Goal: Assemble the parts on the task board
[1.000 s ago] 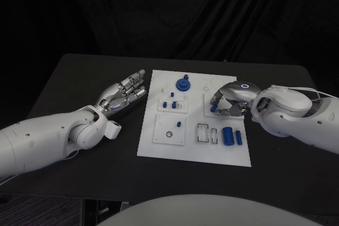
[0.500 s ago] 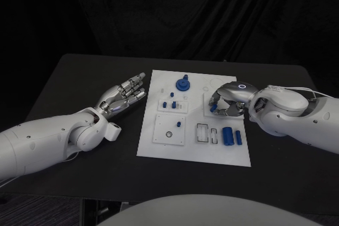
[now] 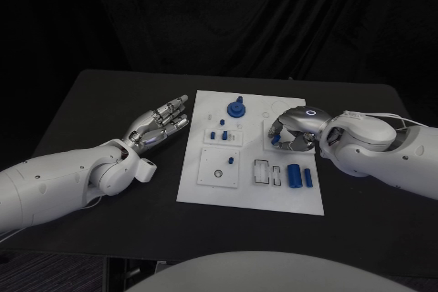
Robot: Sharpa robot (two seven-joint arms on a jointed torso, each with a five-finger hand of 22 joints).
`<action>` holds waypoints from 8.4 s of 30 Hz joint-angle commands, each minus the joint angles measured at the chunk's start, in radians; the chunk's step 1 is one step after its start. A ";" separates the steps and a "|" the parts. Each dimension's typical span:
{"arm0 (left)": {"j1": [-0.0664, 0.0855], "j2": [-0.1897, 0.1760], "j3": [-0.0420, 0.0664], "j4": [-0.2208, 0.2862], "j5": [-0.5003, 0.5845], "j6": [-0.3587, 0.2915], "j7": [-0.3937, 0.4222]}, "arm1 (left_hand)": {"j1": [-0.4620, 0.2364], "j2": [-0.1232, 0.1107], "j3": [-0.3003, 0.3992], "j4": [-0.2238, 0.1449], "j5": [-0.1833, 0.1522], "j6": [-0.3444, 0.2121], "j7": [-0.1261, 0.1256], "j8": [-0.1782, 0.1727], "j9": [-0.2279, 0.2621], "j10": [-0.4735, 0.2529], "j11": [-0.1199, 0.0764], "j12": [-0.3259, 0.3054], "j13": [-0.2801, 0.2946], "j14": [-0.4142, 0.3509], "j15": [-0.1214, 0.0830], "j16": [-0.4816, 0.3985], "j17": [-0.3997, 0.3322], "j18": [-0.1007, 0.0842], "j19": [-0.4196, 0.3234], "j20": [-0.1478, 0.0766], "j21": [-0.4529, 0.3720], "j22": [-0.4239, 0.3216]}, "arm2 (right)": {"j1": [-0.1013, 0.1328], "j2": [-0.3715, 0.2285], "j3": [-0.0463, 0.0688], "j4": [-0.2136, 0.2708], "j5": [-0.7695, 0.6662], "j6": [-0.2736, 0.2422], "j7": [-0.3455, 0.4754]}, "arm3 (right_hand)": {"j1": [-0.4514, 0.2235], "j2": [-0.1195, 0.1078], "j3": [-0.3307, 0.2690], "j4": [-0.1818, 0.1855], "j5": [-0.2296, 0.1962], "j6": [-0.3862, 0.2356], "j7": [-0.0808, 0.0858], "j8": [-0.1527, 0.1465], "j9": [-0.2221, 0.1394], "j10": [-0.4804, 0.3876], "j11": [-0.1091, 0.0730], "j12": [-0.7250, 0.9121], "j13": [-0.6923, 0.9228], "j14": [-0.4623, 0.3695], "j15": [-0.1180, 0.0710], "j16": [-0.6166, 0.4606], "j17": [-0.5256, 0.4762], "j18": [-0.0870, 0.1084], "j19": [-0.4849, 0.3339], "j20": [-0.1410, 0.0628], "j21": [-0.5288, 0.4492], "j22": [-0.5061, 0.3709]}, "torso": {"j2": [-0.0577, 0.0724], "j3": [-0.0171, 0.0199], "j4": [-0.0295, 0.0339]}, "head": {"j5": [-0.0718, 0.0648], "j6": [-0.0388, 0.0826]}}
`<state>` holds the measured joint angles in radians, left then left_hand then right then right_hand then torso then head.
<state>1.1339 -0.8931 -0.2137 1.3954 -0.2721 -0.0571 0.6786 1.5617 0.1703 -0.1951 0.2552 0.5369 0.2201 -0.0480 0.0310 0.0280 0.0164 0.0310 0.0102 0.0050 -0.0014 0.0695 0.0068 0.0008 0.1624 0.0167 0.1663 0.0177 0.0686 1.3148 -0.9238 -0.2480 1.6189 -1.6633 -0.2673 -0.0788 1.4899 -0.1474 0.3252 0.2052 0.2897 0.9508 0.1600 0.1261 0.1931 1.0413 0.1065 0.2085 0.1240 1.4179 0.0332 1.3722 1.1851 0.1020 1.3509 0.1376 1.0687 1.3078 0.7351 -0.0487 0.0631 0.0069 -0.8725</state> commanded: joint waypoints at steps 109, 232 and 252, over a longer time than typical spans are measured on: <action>-0.003 0.020 0.001 -0.008 -0.004 0.046 0.107 | 0.019 0.015 0.022 -0.014 0.011 0.008 0.039 -0.001 0.002 -0.005 0.006 -0.007 -0.002 0.001 0.043 -0.007 -0.001 -0.004 0.008 0.032 0.000 0.007 | -0.036 0.244 0.001 0.105 -0.146 0.066 0.031 | 0.046 0.002 0.070 -0.091 -0.007 0.076 -0.020 0.036 0.054 0.129 -0.031 -0.009 0.007 0.019 -0.032 0.008 0.011 -0.009 0.014 -0.031 0.038 0.142 | 0.000 0.0006 0.0013 | 0.015 0.000; -0.008 -0.025 0.001 0.066 -0.084 -0.146 0.223 | -0.027 0.000 -0.013 0.036 0.012 0.068 0.000 0.000 0.004 0.008 -0.091 -0.005 0.001 0.001 -0.126 -0.007 -0.001 -0.015 -0.006 -0.146 -0.009 -0.034 | 0.020 -0.311 -0.001 0.283 0.150 -0.021 -0.338 | -0.415 0.076 -0.212 0.084 -0.005 0.032 -0.096 0.255 0.155 0.529 -0.115 1.362 1.447 0.147 -0.101 0.189 0.362 -0.094 0.205 -0.093 0.470 0.253 | -0.001 -0.0007 0.0006 | -0.007 0.000; -0.008 -0.031 0.001 0.066 -0.087 -0.129 0.209 | -0.001 0.003 -0.004 0.033 0.019 0.001 -0.076 -0.005 -0.001 0.006 -0.042 -0.005 0.001 0.001 -0.087 -0.007 -0.001 -0.022 -0.006 -0.114 -0.008 -0.035 | -0.019 -0.323 -0.001 0.396 0.029 0.066 -0.523 | -0.532 0.004 -0.200 0.092 0.007 -0.016 -0.127 0.443 0.440 0.529 -0.139 1.362 1.447 0.151 -0.141 0.194 0.374 -0.102 0.220 -0.131 0.502 0.263 | -0.002 -0.0012 -0.0012 | -0.024 0.000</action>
<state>1.1271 -0.9242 -0.2138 1.4584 -0.3516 -0.1877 0.6789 1.5500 0.1751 -0.2024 0.2897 0.5526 0.2273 -0.1098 0.0310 0.0280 0.0219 -0.0172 0.0066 0.0068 0.0004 -0.0243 0.0068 0.0009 0.1464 0.0116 0.0434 0.0136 0.0344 1.3002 -1.2448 -0.2493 2.0080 -1.5988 -0.2306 -0.5406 0.9702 -0.1417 0.1215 0.2952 0.2928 0.9444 0.0332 0.5653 0.6304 1.4668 -0.0233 1.5683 1.3079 1.4672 -0.1002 1.5648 1.3078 0.0073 1.4665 0.0136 1.5683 1.3077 0.7335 -0.0495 0.0609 -0.0151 -0.8725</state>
